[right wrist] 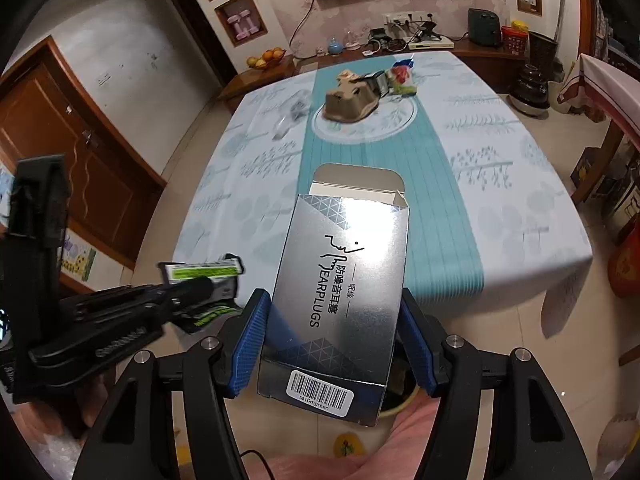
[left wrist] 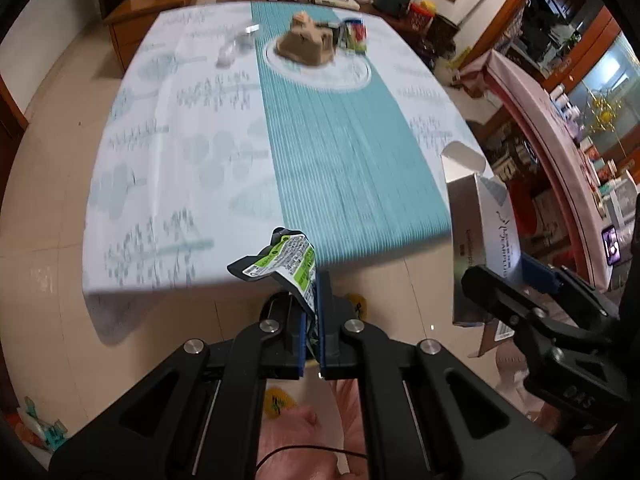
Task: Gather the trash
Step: 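Carry box and wrapper to the black bin and open both grippers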
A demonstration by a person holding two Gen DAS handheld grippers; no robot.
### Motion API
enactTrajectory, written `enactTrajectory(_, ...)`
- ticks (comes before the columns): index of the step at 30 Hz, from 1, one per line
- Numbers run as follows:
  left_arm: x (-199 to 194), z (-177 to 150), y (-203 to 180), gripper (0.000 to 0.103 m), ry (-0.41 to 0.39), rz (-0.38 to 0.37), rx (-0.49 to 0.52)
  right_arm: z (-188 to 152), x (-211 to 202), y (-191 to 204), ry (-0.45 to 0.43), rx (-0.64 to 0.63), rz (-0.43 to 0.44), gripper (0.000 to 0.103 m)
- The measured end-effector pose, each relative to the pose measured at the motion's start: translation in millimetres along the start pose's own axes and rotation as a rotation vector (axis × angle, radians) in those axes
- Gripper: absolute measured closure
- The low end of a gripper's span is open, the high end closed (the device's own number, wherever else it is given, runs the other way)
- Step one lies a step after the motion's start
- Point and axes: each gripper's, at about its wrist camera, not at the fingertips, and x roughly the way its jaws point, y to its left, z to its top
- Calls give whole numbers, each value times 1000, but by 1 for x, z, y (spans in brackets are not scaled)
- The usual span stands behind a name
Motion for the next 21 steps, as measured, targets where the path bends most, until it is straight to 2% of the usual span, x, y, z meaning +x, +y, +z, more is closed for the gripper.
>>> enactTrajectory(5, 0, -27, -3, 101, 38, -8, -4, -33, -13, 8, 45, -23, 2, 41)
enactTrajectory(11, 14, -47, -13, 101, 77, 1, -14, -51, -4, -7, 110, -12, 0, 41)
enactTrajectory(16, 42, -64, -21, 101, 120, 22, -23, -73, 26, -31, 199, 29, 23, 41)
enactTrajectory(21, 89, -83, -24, 101, 178, 53, -40, -109, 70, -56, 289, 51, 36, 41)
